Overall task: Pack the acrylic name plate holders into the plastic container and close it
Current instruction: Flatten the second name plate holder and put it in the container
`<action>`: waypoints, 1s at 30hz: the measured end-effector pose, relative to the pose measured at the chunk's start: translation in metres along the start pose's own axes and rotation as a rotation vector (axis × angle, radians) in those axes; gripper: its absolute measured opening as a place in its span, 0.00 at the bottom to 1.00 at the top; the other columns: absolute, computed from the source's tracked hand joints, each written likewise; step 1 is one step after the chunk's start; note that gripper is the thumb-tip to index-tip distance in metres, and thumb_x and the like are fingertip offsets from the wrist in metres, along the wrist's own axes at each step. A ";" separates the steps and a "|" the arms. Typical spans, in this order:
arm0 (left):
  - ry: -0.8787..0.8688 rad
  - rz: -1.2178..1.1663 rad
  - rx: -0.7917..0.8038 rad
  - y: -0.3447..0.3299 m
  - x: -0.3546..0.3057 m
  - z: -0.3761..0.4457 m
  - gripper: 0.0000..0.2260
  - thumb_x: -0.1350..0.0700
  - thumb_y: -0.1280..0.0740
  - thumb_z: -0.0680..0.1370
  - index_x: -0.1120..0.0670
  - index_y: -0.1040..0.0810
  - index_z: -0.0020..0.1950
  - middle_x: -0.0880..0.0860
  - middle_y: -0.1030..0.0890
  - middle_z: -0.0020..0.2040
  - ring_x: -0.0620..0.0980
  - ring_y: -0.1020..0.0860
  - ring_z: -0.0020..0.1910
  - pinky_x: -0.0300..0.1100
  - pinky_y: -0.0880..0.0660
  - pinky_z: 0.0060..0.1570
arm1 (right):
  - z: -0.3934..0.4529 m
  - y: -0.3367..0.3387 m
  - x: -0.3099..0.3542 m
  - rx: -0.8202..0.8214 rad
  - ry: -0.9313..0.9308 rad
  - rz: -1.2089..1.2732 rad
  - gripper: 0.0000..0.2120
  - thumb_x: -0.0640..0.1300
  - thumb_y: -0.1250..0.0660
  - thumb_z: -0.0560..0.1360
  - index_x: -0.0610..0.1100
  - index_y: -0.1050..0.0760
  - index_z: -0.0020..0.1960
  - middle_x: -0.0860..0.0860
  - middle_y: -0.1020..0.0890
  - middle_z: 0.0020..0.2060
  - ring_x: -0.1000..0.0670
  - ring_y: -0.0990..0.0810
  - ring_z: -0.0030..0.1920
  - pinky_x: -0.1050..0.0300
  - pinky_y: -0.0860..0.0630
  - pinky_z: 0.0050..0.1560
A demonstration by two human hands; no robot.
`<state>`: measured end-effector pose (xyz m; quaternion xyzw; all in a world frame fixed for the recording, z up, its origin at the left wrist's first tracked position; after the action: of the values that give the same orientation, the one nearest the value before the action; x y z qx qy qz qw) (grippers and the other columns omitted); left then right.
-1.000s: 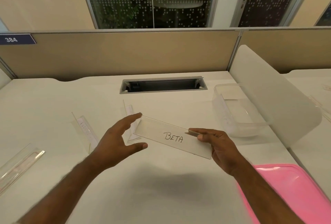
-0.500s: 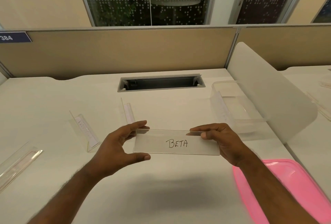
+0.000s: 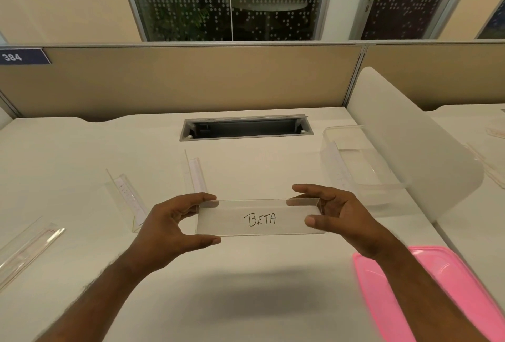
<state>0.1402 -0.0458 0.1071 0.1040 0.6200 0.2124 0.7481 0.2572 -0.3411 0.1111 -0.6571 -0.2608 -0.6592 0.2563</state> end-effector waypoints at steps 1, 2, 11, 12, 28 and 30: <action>0.003 0.004 -0.003 0.001 0.001 0.000 0.31 0.51 0.17 0.58 0.47 0.19 0.60 0.44 0.16 0.57 0.47 0.20 0.60 0.41 0.25 0.63 | -0.002 0.000 0.001 0.013 0.003 -0.022 0.28 0.37 0.24 0.68 0.50 0.25 0.66 0.46 0.17 0.58 0.46 0.20 0.61 0.55 0.21 0.56; 0.004 0.008 -0.004 0.002 0.001 0.000 0.31 0.50 0.17 0.58 0.47 0.19 0.60 0.44 0.16 0.57 0.47 0.20 0.60 0.41 0.25 0.63 | -0.004 0.001 0.001 0.021 0.007 -0.051 0.32 0.36 0.23 0.66 0.51 0.26 0.68 0.46 0.17 0.59 0.46 0.20 0.61 0.54 0.22 0.58; -0.002 -0.005 0.010 -0.001 0.006 0.004 0.31 0.51 0.17 0.58 0.45 0.19 0.60 0.44 0.16 0.58 0.46 0.20 0.61 0.38 0.26 0.63 | -0.009 0.007 -0.002 -0.008 0.014 -0.170 0.35 0.28 0.22 0.63 0.50 0.25 0.66 0.48 0.18 0.59 0.48 0.21 0.62 0.53 0.25 0.64; -0.003 -0.009 0.013 -0.002 0.007 0.004 0.31 0.51 0.17 0.58 0.45 0.19 0.60 0.44 0.16 0.58 0.46 0.20 0.61 0.37 0.27 0.63 | -0.009 0.008 -0.002 -0.016 0.018 -0.168 0.34 0.28 0.22 0.63 0.49 0.25 0.65 0.48 0.18 0.59 0.47 0.21 0.61 0.54 0.24 0.63; 0.022 0.028 0.053 -0.022 0.013 0.015 0.30 0.41 0.18 0.58 0.41 0.19 0.59 0.42 0.17 0.59 0.45 0.21 0.62 0.38 0.28 0.65 | -0.013 0.028 -0.010 -0.065 0.038 -0.230 0.30 0.35 0.19 0.62 0.52 0.22 0.61 0.52 0.17 0.58 0.50 0.20 0.61 0.57 0.24 0.63; 0.019 0.018 0.050 -0.026 0.014 0.018 0.31 0.40 0.18 0.57 0.41 0.19 0.59 0.42 0.17 0.59 0.45 0.21 0.62 0.38 0.28 0.65 | -0.014 0.033 -0.011 -0.069 0.045 -0.229 0.30 0.34 0.20 0.62 0.51 0.21 0.61 0.51 0.17 0.57 0.50 0.20 0.61 0.58 0.24 0.62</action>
<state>0.1647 -0.0608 0.0881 0.1261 0.6313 0.2049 0.7373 0.2696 -0.3744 0.1007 -0.6165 -0.3056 -0.7072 0.1623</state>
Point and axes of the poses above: each hand's wrist, its own z-axis towards the middle knuckle, its own y-axis out of the back of the hand, x = y × z, the point moved 4 cm from there along z, towards the middle knuckle
